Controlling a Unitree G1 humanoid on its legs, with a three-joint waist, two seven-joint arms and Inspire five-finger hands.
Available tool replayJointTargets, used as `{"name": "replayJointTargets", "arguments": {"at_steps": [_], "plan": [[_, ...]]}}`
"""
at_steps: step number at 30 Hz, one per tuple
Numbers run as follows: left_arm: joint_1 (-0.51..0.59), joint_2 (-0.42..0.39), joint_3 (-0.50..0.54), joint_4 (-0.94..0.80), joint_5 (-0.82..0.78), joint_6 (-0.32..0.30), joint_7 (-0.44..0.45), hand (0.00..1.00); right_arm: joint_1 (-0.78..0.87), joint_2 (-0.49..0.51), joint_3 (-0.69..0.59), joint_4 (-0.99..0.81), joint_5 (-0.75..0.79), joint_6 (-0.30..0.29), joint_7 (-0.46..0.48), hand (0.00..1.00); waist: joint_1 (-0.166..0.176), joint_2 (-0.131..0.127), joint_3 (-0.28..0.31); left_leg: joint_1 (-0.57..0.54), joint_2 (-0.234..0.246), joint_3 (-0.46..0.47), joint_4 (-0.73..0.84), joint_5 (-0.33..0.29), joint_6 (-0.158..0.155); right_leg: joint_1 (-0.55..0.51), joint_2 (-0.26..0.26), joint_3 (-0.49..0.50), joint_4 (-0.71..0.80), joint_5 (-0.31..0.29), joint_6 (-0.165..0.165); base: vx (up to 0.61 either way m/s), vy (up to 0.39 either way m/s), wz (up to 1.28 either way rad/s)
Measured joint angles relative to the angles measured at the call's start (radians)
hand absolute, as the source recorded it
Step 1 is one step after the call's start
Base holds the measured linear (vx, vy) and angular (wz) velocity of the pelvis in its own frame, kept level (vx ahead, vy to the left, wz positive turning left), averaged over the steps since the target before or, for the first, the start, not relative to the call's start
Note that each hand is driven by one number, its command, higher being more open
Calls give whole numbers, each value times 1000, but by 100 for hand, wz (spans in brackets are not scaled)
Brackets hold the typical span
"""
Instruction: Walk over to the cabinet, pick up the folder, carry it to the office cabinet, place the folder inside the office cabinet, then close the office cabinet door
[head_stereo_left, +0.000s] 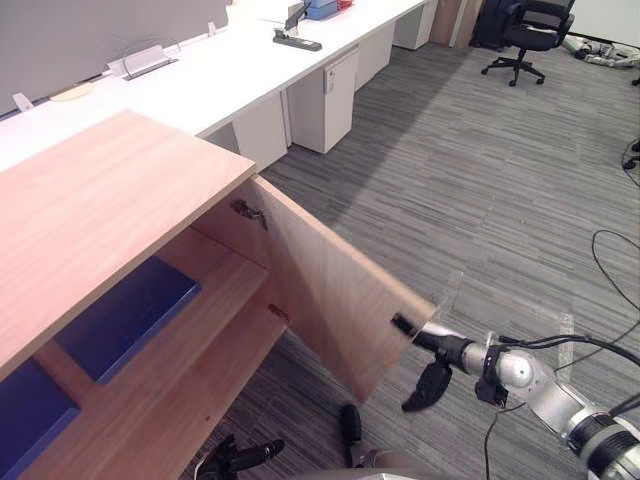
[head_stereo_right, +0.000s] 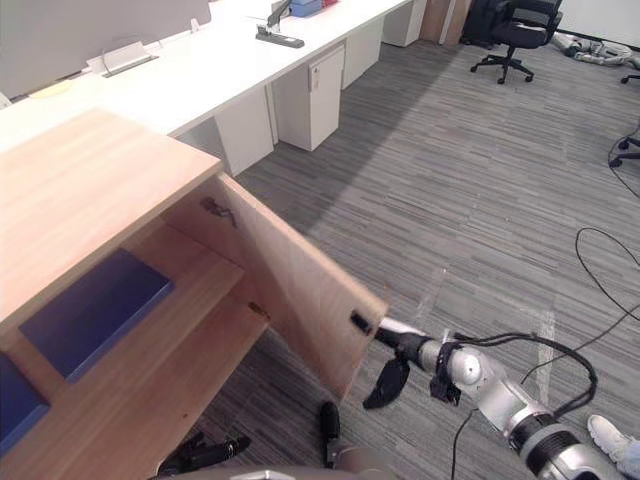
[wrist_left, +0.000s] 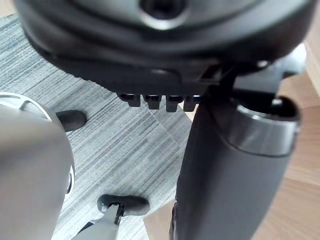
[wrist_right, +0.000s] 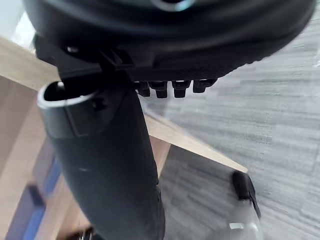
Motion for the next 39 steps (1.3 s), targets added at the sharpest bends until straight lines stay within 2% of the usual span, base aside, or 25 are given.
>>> {"name": "replayJointTargets", "arguments": {"at_steps": [5,7,10,11,13,17,19,21,23,25,26,27,28,29,30,31,32,33,34,35,36,38,39], "plan": [[5,-1,14,14,19,1,-19,100,115,-155,10,-290,159,-2,215,100,19,-15,-4,-29,0,-11,13,3,0,-16,-7,-8,4,11,-13,0,19,8],[7,12,23,14,19,0,-16,100,194,-234,-21,-373,176,-4,279,100,19,-38,-7,-30,-4,-19,17,2,2,-12,-14,-13,3,13,-12,-19,53,8],[11,23,44,19,19,0,-13,100,225,-267,-45,-376,177,-4,290,100,16,-71,-20,-37,-10,-19,33,-9,18,-13,-26,-7,2,17,-1,-57,46,-1],[12,23,52,19,18,0,-12,100,230,-269,-54,-376,177,-4,290,100,16,-74,-23,-37,-12,-20,33,-10,20,-13,-29,-6,1,18,0,-82,51,-1],[14,15,94,19,8,-1,4,100,234,-269,-74,-376,175,-4,289,100,21,-77,-27,-43,-17,-32,33,-9,29,-14,-39,-12,1,7,15,-59,39,10],[34,-17,216,16,-28,-8,26,100,242,-253,-65,-345,124,-26,288,100,55,-61,-31,-69,-22,-103,26,0,40,-8,-58,-62,3,0,27,-14,27,53],[66,-30,275,7,-47,-7,31,100,244,-177,-62,-258,55,-39,276,100,75,-45,-35,-81,-14,-154,28,5,34,10,-66,-111,3,-11,12,25,26,76],[111,-36,336,6,-57,-6,39,100,238,-49,-55,-119,-15,-40,250,100,102,-31,-48,-93,-7,-203,24,14,27,22,-73,-157,4,-25,3,29,27,68],[154,-50,389,7,-60,-1,52,100,197,92,-68,43,-90,-45,245,100,129,-18,-48,-107,-8,-258,22,24,29,40,-89,-207,4,-37,9,30,29,70],[179,-69,408,7,-60,2,54,100,186,137,-77,115,-112,-66,270,100,141,-12,-52,-108,-12,-301,19,28,32,60,-102,-245,3,-46,14,9,36,78],[194,-78,409,7,-61,2,55,100,188,186,-110,193,-141,-98,272,100,153,-14,-53,-108,-14,-335,19,30,35,80,-112,-277,3,-54,21,1,57,101],[203,-84,398,7,-60,3,57,100,189,278,-177,309,-170,-131,271,100,157,-20,-56,-113,-18,-378,18,35,40,101,-124,-318,4,-64,29,2,53,99],[210,-86,387,6,-60,3,59,100,186,333,-215,373,-185,-141,265,100,155,-23,-57,-115,-19,-404,18,37,43,115,-130,-337,5,-71,36,-13,52,109],[217,-90,375,4,-64,3,64,100,186,420,-282,476,-230,-148,225,100,151,-24,-60,-122,-15,-459,17,44,47,133,-129,-337,14,-97,52,-13,55,158],[209,-92,320,-14,-62,3,77,100,181,547,-380,630,-317,-142,78,100,135,-19,-60,-144,-21,-554,18,54,53,130,-109,-198,78,-139,47,-17,69,245],[187,-79,240,-27,-56,4,80,100,145,654,-469,809,-428,-104,-96,100,126,-3,-63,-177,-44,-668,20,69,61,124,-89,-71,129,-196,72,-10,52,250],[172,-76,209,-32,-52,5,81,100,127,681,-519,892,-458,-84,-144,100,128,11,-63,-191,-54,-719,19,74,67,124,-80,-16,151,-223,77,-8,22,250],[151,-83,160,-55,-43,5,78,100,104,707,-617,993,-475,-49,-204,100,143,42,-64,-209,-79,-806,6,84,77,122,-65,82,192,-270,87,-4,-17,204],[143,-106,132,-93,-43,3,75,100,94,713,-698,1032,-467,-14,-246,100,161,62,-63,-209,-96,-873,-24,105,76,118,-67,103,230,-313,97,-13,-57,182],[142,-116,129,-106,-47,2,75,100,93,711,-710,1040,-434,6,-272,100,164,80,-63,-211,-101,-903,-39,121,73,116,-68,97,245,-333,100,-18,-80,148],[140,-133,129,-119,-57,1,75,100,94,709,-727,1041,-357,33,-322,100,165,104,-63,-220,-107,-949,-63,147,65,116,-80,52,255,-357,97,-12,-89,136],[138,-149,135,-144,-66,0,83,100,110,712,-744,1032,-265,64,-363,100,168,108,-64,-251,-120,-987,-56,184,52,124,-98,-24,264,-380,100,19,-49,129],[139,-151,142,-154,-74,0,91,100,124,720,-742,1015,-217,73,-380,100,175,89,-59,-258,-132,-987,-43,189,48,132,-110,-64,289,-405,100,105,-75,115]]}}
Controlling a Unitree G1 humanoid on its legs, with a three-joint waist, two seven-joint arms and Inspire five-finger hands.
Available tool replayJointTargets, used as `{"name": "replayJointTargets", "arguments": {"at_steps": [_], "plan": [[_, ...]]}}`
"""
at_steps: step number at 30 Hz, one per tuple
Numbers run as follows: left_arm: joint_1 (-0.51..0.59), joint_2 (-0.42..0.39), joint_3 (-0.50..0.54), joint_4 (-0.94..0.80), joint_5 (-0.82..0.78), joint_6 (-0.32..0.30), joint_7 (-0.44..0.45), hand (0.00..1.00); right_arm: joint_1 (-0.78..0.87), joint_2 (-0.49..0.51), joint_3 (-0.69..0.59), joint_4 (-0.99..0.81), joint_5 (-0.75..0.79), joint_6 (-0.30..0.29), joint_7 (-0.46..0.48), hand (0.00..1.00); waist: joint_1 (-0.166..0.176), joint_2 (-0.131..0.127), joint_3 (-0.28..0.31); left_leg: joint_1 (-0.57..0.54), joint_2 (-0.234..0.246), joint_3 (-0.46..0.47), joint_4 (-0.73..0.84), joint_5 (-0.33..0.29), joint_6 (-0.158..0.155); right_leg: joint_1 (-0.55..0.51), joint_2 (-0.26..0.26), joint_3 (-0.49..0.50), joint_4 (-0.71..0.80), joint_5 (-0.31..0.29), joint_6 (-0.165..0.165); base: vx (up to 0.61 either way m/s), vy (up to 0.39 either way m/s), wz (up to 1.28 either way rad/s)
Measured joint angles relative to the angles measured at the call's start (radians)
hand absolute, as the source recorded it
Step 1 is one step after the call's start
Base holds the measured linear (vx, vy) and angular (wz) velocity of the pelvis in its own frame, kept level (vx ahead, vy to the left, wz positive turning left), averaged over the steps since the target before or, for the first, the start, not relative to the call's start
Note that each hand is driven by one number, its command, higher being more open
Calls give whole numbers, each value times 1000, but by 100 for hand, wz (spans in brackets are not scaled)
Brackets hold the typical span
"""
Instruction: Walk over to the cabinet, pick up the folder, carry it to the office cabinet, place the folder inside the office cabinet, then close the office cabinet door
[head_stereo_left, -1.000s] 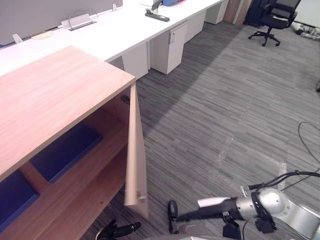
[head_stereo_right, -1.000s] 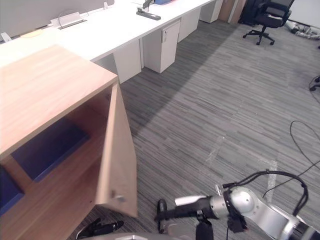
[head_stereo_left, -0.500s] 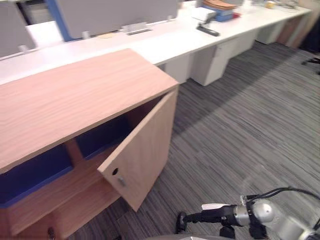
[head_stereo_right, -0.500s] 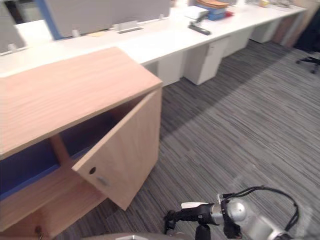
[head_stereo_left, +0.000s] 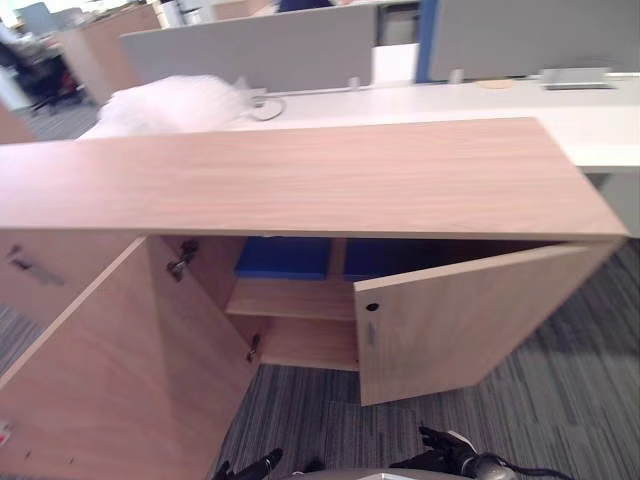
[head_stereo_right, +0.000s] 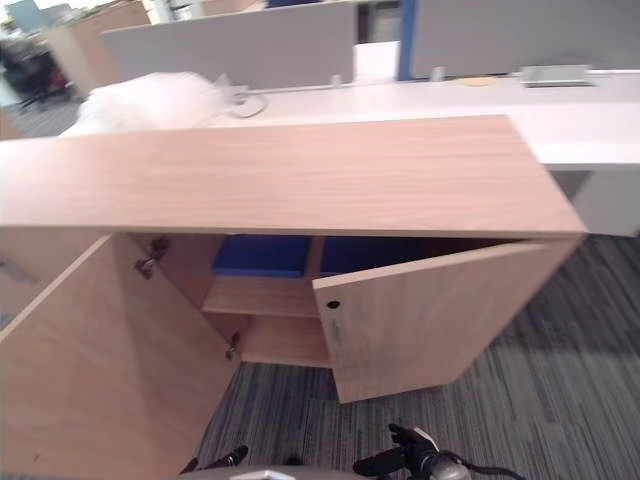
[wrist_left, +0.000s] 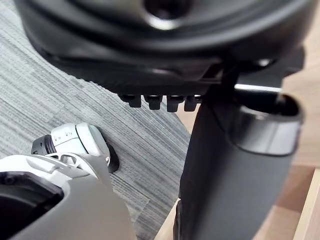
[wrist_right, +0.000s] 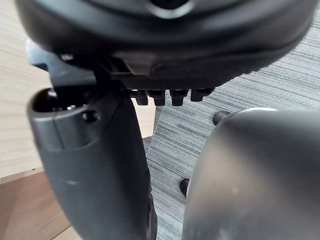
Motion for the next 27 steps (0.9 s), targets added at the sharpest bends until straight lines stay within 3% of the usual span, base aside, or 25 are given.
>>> {"name": "replayJointTargets", "arguments": {"at_steps": [3,6,7,8,9,10,11,13,14,15,16,18,20,22,25,27], "plan": [[13,0,56,-15,-3,-2,7,100,28,44,73,-45,26,-1,-19,100,19,-60,8,5,-11,-38,5,6,-8,37,-12,-60,27,-35,-19,121,-87,76],[12,8,81,-30,14,0,8,100,27,102,123,-74,23,-24,-19,100,31,-98,42,-26,-44,-18,88,-6,-23,84,-26,-114,24,-55,-36,76,-64,78],[10,8,87,-35,17,0,8,100,27,114,123,-79,24,-27,-19,100,30,-98,51,-37,-48,25,111,-6,-22,96,-34,-136,24,-57,-38,25,-15,108],[-3,-12,134,-34,17,1,7,100,22,131,117,-87,24,-31,-17,100,27,-90,68,-86,-19,256,214,-83,87,110,-35,-193,20,-62,-46,-11,11,86],[-11,-22,154,-29,17,2,8,100,14,136,117,-84,23,-30,-16,100,28,-83,74,-122,11,347,281,-105,113,112,-34,-213,19,-63,-47,-44,10,91],[-17,-27,173,-13,17,4,9,100,8,141,114,-82,24,-30,-13,100,26,-73,85,-166,71,505,388,-137,140,126,-35,-250,15,-65,-48,-57,13,77],[-14,-27,190,13,15,6,9,100,8,142,101,-81,24,-27,-8,100,27,-69,84,-187,123,656,478,-166,145,143,-46,-290,10,-68,-44,-8,61,89],[-7,-20,231,43,14,4,10,100,17,138,31,-78,57,-27,-4,100,16,-69,79,-167,167,862,539,-204,164,161,-78,-380,10,-77,-19,86,170,116],[-7,-17,232,46,14,4,11,100,18,137,18,-78,57,-27,-4,100,13,-67,78,-162,173,886,539,-215,167,160,-82,-393,13,-78,-13,120,213,140],[-6,-6,242,67,19,8,9,100,17,124,-36,-74,74,-24,-4,100,1,-48,74,-159,180,971,499,-259,163,162,-89,-440,48,-95,13,132,188,124],[-9,10,255,88,24,19,8,100,10,119,-94,-45,112,-16,-7,100,2,-72,81,-151,119,940,454,-247,144,154,-116,-448,73,-122,22,153,225,138],[-3,33,266,118,27,33,10,100,28,125,-161,-13,178,-14,-7,100,-3,-104,78,-130,29,884,376,-214,159,186,-124,-428,14,-128,10,140,139,132],[10,34,273,123,26,44,13,100,42,125,-205,7,230,-7,-9,100,-2,-115,73,-101,-34,831,329,-202,166,241,-133,-447,-22,-119,18,158,74,119],[17,29,267,123,25,44,9,100,47,126,-245,25,277,0,-8,100,-3,-128,60,-45,-105,773,201,-141,170,267,-164,-484,-16,-89,14,152,68,99],[17,29,242,121,23,41,-1,100,47,126,-285,31,314,2,-8,100,-4,-120,49,35,-146,693,-18,-22,168,266,-173,-525,11,-33,16,121,42,71],[20,35,223,122,24,42,3,100,47,127,-308,32,337,3,-8,100,-10,-121,50,71,-156,662,-85,10,165,272,-178,-545,38,-32,14,103,13,45]]}}
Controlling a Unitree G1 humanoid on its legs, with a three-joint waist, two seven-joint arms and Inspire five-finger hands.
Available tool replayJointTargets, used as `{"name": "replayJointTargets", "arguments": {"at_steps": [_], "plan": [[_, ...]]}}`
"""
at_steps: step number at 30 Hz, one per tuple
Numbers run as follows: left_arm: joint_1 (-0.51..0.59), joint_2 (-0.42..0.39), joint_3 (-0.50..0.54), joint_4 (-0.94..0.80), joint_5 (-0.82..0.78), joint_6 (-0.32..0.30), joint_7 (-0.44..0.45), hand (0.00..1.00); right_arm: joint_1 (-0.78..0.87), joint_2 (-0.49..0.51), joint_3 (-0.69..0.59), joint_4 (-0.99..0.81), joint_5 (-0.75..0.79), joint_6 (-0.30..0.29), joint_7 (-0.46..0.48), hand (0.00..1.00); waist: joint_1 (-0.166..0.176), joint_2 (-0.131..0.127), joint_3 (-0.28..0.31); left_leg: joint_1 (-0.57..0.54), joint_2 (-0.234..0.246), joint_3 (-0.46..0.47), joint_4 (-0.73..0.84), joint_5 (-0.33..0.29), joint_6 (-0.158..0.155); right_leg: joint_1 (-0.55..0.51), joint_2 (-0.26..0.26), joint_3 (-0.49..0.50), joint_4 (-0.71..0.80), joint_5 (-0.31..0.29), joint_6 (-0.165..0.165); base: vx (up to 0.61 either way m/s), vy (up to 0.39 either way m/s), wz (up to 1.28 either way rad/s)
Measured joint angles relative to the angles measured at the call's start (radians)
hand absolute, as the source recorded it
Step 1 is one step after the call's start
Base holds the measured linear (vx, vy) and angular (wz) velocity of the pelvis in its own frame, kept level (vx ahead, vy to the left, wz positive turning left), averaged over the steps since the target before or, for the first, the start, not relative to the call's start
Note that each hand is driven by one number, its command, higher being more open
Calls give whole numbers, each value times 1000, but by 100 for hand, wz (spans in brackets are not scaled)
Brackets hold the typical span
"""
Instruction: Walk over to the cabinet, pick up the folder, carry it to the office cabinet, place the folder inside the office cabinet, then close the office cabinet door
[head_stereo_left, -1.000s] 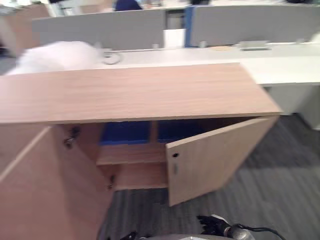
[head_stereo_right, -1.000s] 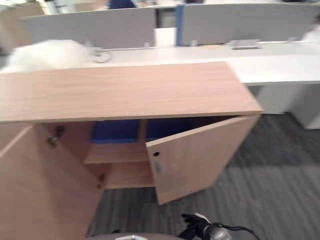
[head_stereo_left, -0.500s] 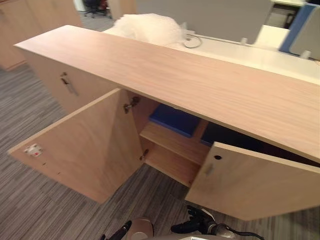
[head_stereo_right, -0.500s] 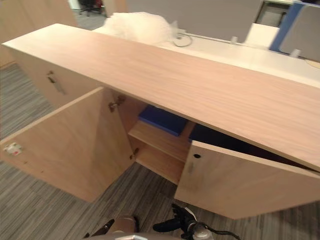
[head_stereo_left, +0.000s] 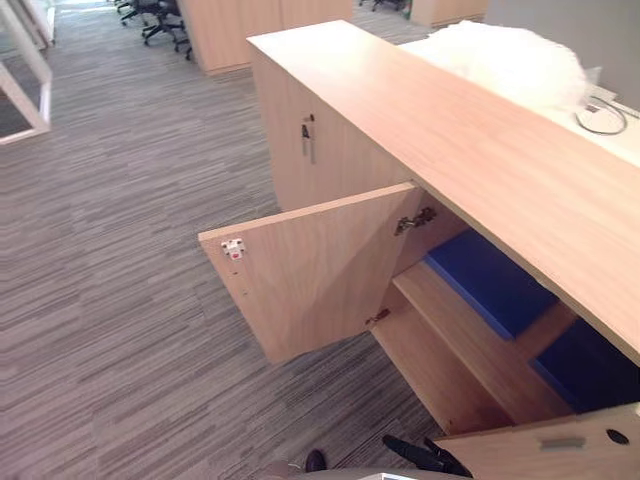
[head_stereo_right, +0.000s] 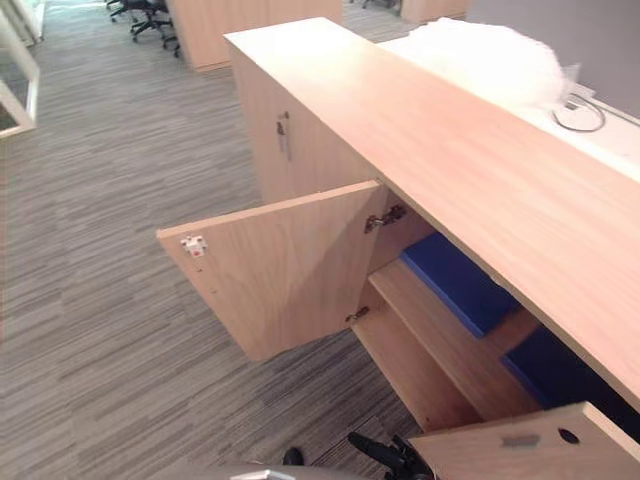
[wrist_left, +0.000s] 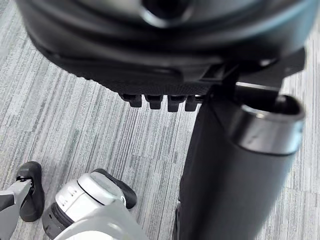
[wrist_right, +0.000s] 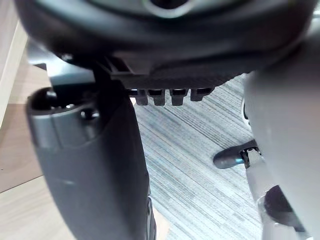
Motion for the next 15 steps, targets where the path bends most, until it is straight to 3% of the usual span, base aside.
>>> {"name": "replayJointTargets", "arguments": {"at_steps": [3,5,6,9,11,12,15], "plan": [[5,14,-43,0,5,-2,-3,100,-1,1,-10,-1,2,0,0,100,-8,0,0,28,-7,-34,-40,18,0,0,-14,-19,57,0,0,118,-14,37],[7,30,-92,-3,8,-7,-4,100,-2,-1,-10,-8,2,-1,0,100,-20,5,0,31,-3,-70,-40,19,1,-26,-20,21,130,0,-13,103,-25,46],[6,35,-123,-13,10,-10,-3,100,-6,0,-9,-10,4,-3,1,100,-26,12,1,29,5,-85,-40,20,1,-48,-11,84,136,-53,-19,64,-23,42],[5,33,-137,-62,21,-22,-7,100,-15,1,-7,-9,4,-3,2,100,-33,13,1,32,17,-88,-40,22,-2,-84,6,129,44,-78,-20,13,-92,12],[11,26,-151,-151,29,-18,-10,100,-16,3,-8,-9,4,-3,7,100,-39,4,-4,30,13,-85,-40,25,-15,-115,19,157,-61,-18,-23,-44,-175,0],[19,10,-151,-249,29,-15,-17,100,-11,1,-24,-9,4,-3,8,100,-43,5,-9,30,20,-85,-41,24,-28,-115,23,173,-73,-8,11,-47,-176,-13],[33,1,-148,-517,54,-11,-42,100,10,-1,-46,-23,2,-2,9,100,-44,20,-8,25,45,-69,-47,26,-43,-113,54,186,-108,-8,11,-58,-169,-16]]}}
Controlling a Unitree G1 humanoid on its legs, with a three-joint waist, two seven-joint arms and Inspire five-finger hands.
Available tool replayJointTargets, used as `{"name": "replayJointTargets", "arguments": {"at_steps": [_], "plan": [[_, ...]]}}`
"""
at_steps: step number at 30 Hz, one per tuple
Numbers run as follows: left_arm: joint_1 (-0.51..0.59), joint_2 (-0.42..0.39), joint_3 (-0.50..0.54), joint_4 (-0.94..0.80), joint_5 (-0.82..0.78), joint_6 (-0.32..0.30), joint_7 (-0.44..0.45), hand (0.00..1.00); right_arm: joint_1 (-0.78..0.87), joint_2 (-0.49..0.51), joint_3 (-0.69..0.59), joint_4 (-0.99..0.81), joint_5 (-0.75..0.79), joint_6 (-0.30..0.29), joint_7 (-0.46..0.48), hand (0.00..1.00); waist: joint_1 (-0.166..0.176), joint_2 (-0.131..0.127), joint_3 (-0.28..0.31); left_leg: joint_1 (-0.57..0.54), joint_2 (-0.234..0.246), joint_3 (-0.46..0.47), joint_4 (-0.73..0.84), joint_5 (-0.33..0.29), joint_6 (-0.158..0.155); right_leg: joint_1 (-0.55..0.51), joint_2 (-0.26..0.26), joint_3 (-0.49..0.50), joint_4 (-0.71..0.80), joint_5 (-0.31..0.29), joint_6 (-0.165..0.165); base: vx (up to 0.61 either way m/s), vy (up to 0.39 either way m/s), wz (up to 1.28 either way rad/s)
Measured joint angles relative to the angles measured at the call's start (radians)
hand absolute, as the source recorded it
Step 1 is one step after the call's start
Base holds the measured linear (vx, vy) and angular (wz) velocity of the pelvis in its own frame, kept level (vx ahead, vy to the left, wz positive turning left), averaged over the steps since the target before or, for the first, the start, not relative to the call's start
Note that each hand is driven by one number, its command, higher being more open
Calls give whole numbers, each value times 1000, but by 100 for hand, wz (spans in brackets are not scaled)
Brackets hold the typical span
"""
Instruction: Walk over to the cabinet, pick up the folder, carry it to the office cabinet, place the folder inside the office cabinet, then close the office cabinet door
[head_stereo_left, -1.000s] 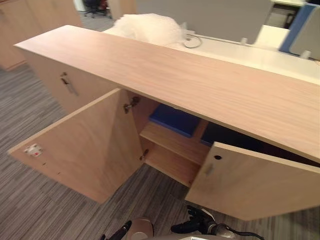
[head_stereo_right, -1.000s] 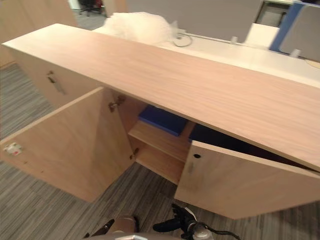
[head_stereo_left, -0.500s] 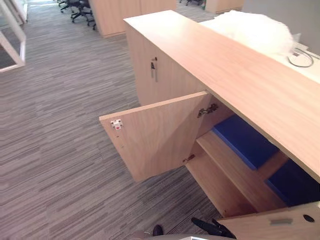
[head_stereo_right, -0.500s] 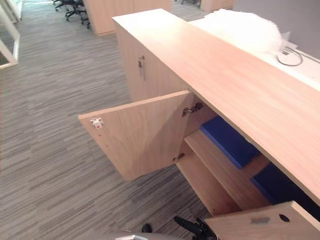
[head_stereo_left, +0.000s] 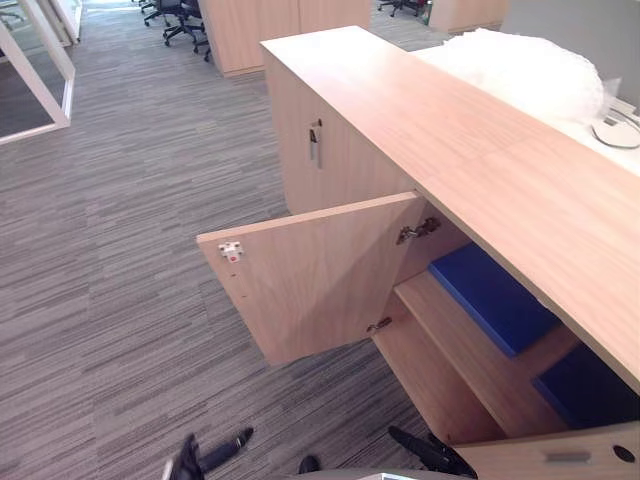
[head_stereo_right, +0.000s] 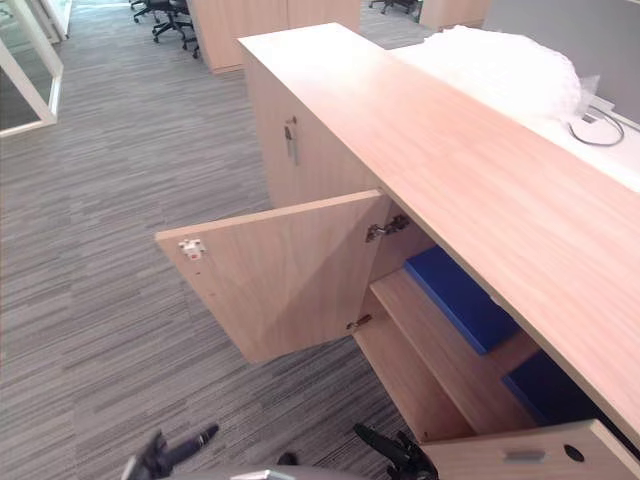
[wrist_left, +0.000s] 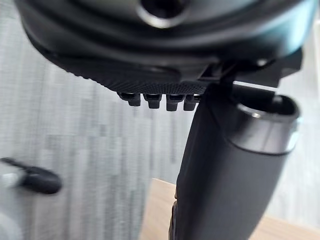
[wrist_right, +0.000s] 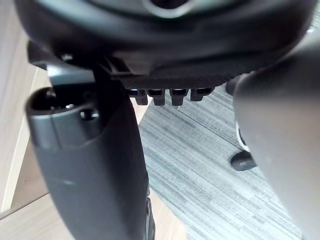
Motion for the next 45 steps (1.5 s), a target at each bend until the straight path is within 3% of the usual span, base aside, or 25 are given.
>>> {"name": "replayJointTargets", "arguments": {"at_steps": [4,7,16,22,28,33,36,38,42,45], "plan": [[-89,76,64,-168,69,18,-34,100,52,-14,-12,-36,-11,8,9,100,-4,19,-17,3,20,10,0,-6,-13,25,31,7,-38,5,-11,-18,-140,-8],[-177,193,100,-172,127,44,-19,100,63,-10,-7,-37,-16,21,19,100,-5,5,-20,16,32,30,0,-13,-24,36,46,23,-63,12,-21,27,-67,-17],[-308,415,93,-171,250,81,13,100,61,-5,46,-59,-20,27,63,100,-6,-10,-28,36,57,95,5,-22,-39,35,73,97,-82,46,-55,-1,-7,-20],[-344,508,-14,-167,144,70,-4,100,73,-12,50,-55,-9,25,67,100,-6,-6,-31,35,64,100,5,-22,-42,27,78,115,-81,57,-54,-67,-5,-6],[-332,619,-191,-142,-30,50,-139,100,111,-13,39,-35,-9,24,71,100,6,-11,-41,34,63,98,6,-11,-49,23,76,118,-73,62,-54,-81,1,1],[-326,714,-314,-141,-34,12,-247,100,130,-16,14,-24,-10,22,89,100,8,-3,-47,32,62,97,5,3,-43,22,75,121,-71,61,-53,-86,-9,0],[-329,738,-377,-141,65,-27,-288,100,138,-22,3,-23,-10,23,107,100,8,12,-56,31,62,95,0,11,-37,22,75,123,-73,60,-52,-99,-17,1],[-335,775,-427,-140,231,-52,-290,100,144,-29,3,-24,-10,24,117,100,8,21,-65,31,63,92,-1,15,-36,24,77,120,-74,59,-51,-70,-14,6],[-338,839,-508,-153,465,-102,-287,100,146,-36,11,-24,-11,26,127,100,10,25,-68,31,63,88,-1,13,-40,26,77,114,-80,60,-50,-39,-6,5],[-339,842,-528,-169,617,-126,-272,100,149,-35,13,-24,-12,36,133,100,12,17,-71,25,60,82,-1,17,-34,29,76,107,-87,62,-47,11,-1,6]]}}
